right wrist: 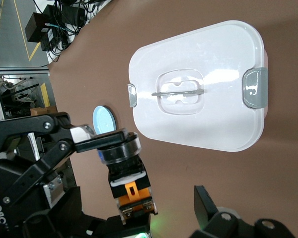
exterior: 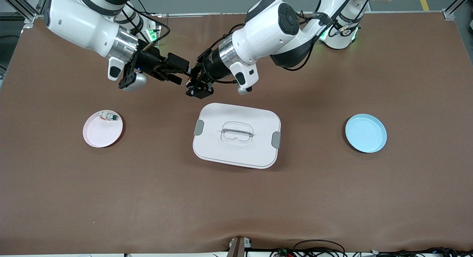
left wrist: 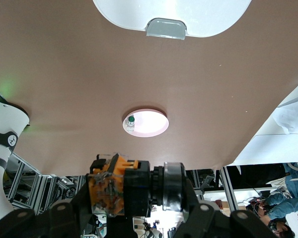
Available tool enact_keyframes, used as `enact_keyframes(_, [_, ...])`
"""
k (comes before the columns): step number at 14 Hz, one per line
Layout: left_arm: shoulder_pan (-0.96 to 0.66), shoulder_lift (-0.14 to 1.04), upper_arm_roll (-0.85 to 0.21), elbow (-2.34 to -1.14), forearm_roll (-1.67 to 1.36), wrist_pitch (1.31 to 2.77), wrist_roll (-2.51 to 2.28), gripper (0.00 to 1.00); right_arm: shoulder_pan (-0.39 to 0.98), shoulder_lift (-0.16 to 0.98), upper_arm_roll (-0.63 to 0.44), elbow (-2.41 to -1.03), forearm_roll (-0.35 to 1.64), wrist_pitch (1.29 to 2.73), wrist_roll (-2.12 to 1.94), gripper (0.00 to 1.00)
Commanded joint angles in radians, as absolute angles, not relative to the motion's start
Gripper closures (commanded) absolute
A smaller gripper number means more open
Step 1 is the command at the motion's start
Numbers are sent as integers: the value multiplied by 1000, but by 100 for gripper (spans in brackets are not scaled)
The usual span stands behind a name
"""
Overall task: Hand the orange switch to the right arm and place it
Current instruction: 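Close the right gripper on the orange switch's button end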
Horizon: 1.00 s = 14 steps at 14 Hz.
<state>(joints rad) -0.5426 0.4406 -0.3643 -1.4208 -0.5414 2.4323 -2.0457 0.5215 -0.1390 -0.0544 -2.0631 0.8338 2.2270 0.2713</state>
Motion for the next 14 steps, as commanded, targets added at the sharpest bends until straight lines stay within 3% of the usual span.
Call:
enact_keyframes(1, [-549,433,-357,-1417,-518,2425,-2071,65,540,-120,-60,-2031,811,2227,304,0])
enact_keyframes(10, [-549,422,-359,-1434,-518,2425,-2069,65,568,-92,-60,-2016,782,2235,304,1])
enact_keyframes(14, [-549,419,-359,-1439,-518,2425,-2069,65,569,-92,-60,-2016,782,2235,307,19])
